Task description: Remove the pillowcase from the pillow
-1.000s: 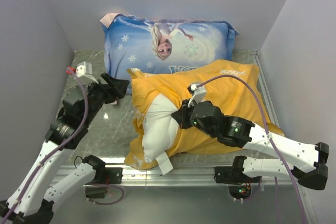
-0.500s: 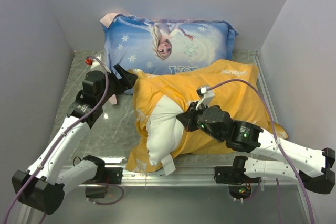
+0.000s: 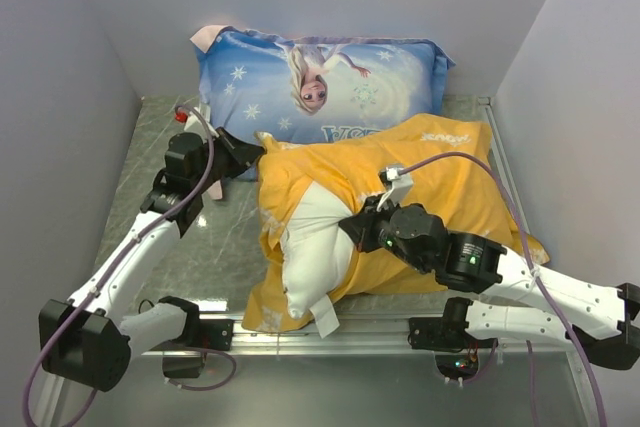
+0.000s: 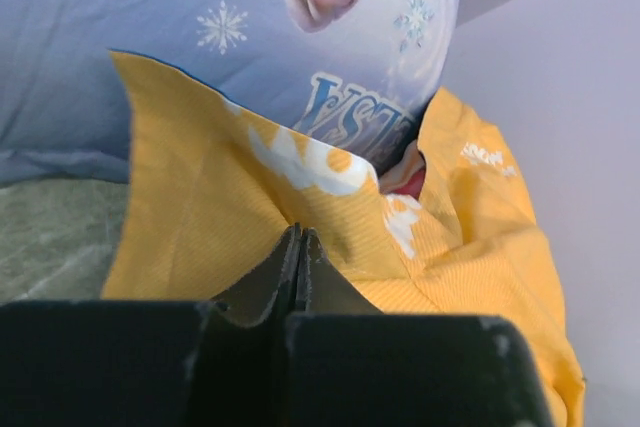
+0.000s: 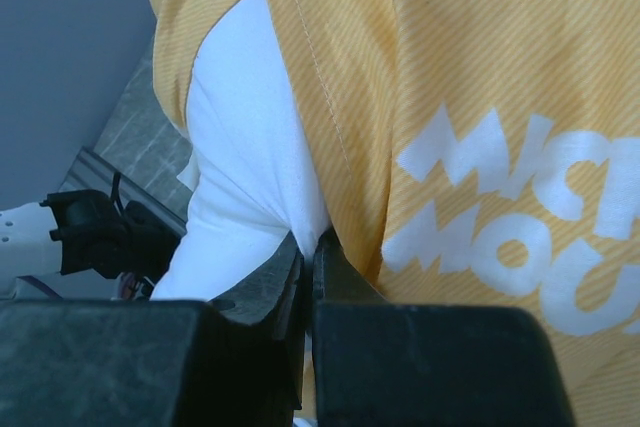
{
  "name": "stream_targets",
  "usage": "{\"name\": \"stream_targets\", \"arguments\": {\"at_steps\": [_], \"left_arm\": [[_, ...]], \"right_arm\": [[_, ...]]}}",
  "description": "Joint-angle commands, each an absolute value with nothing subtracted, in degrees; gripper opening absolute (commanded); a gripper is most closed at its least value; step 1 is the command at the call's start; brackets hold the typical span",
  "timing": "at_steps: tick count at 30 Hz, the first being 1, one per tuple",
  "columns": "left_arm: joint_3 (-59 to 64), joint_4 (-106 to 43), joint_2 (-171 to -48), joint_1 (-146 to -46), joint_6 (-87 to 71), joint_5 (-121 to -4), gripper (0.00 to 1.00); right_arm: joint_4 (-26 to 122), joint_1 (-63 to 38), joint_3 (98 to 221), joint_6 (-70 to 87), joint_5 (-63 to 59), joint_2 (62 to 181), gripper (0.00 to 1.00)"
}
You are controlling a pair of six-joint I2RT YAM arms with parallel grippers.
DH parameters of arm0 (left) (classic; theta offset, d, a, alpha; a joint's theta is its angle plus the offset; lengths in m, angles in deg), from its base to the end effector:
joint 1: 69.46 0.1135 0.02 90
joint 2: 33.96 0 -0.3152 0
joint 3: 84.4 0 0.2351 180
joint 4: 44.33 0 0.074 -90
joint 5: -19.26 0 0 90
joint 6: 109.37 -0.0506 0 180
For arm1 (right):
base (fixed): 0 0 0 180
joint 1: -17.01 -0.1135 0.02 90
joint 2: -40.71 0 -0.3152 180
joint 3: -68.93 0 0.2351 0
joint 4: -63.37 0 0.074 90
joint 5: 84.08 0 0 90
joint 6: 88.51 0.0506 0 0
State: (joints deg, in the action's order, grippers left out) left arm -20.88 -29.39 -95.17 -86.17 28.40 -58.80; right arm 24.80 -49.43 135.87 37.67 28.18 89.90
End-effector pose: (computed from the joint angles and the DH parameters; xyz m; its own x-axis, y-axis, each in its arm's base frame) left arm 0.2112 -0.0743 0.3722 -0.4922 -0.6086 -0.6223 0.1640 0.6373 -0.7529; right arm 0.0779 0.1306 0.3808 -0.5319 0.1470 -0.8339 -0.4866 0.7529 0.4431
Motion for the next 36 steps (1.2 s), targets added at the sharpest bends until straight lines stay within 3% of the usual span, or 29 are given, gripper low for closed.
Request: {"name": "stream_targets", "arguments": {"at_steps": [1,10,19,36], "left_arm": [[-17.3,-30.4,-96.8,-84.3,27.9,-60.3,0.01],[-14.7,-30.4,-102.8,-73.3,27.1,-59.1,0.01],[-13.0,-29.7,-105.1,-71.1,25.9,-61.2,0.0],[-16.0,-30.9,-105.1,-71.0,25.3,-60.9,0.0]], "right_arm": [[26.4,-49.7,137.6,38.6,33.4,86.2,0.0],[23.0,-49.9,136.4,40.0,34.0,77.3,0.0],[19.9,-50.0,137.5,40.5,35.1,68.1,0.0],[17.6,-50.0,149.4,36.4,38.9,64.6,0.0]]}}
